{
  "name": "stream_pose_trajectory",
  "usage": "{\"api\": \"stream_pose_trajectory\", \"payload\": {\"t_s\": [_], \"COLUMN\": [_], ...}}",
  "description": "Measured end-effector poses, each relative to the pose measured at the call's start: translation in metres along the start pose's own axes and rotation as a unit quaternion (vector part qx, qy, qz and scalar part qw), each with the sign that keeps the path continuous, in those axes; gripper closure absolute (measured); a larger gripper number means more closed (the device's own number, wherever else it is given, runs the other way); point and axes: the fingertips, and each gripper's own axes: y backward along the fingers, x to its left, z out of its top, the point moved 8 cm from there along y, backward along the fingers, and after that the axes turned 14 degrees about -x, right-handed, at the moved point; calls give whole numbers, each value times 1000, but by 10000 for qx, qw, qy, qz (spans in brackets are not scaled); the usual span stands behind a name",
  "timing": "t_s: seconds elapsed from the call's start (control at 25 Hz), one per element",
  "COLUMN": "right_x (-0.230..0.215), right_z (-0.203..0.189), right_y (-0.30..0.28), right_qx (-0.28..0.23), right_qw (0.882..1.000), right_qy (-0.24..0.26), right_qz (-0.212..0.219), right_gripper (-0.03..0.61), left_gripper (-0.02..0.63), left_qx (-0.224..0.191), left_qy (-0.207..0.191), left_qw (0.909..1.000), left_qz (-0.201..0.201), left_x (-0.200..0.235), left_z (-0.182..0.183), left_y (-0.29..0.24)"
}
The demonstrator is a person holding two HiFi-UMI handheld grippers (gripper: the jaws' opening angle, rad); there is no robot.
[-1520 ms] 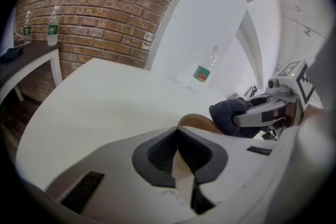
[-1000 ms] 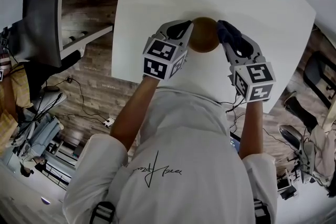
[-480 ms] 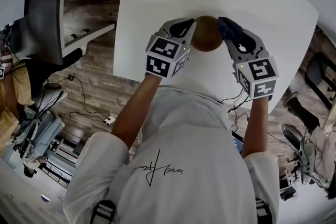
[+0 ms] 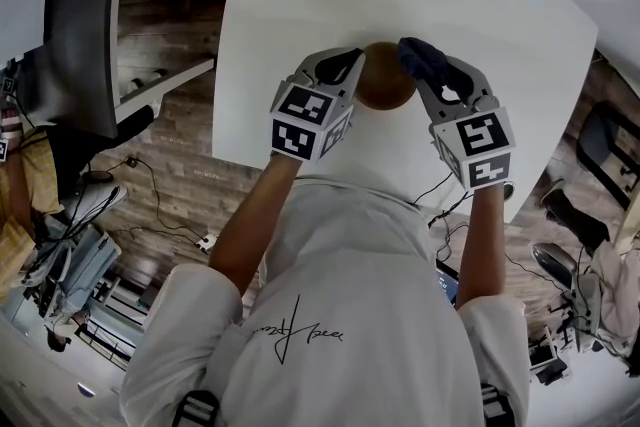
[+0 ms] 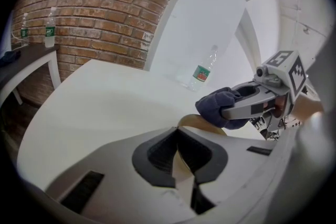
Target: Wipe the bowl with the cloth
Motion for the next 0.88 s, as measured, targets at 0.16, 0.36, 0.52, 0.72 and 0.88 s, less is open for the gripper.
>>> {"api": "stream_pose_trajectory", "payload": {"t_s": [0.16, 0.36, 0.52, 0.72, 0.88], "right_x": [-3, 0, 0, 0, 1], "right_z": [2, 9, 14, 17, 20], "right_y": [-3, -11, -18, -23, -27], "right_qx": [-30, -15, -108, -167, -158], "right_qw": [10000, 9999, 9998, 9997, 9995], "right_qy": [-24, 98, 168, 191, 258], "right_qz": [-8, 36, 14, -36, 11], "right_gripper": [474, 474, 474, 474, 474], "left_gripper": [609, 609, 609, 607, 608], "left_qx": [1, -2, 8, 12, 6], "left_qy": [-5, -85, -90, -82, -49], "left_qw": [10000, 10000, 10000, 10000, 10000], "left_qz": [-16, 6, 32, 29, 14], "left_x": [-1, 1, 1, 2, 4], "left_z": [0, 0, 2, 2, 3], "left_y": [-1, -1, -1, -2, -3]}}
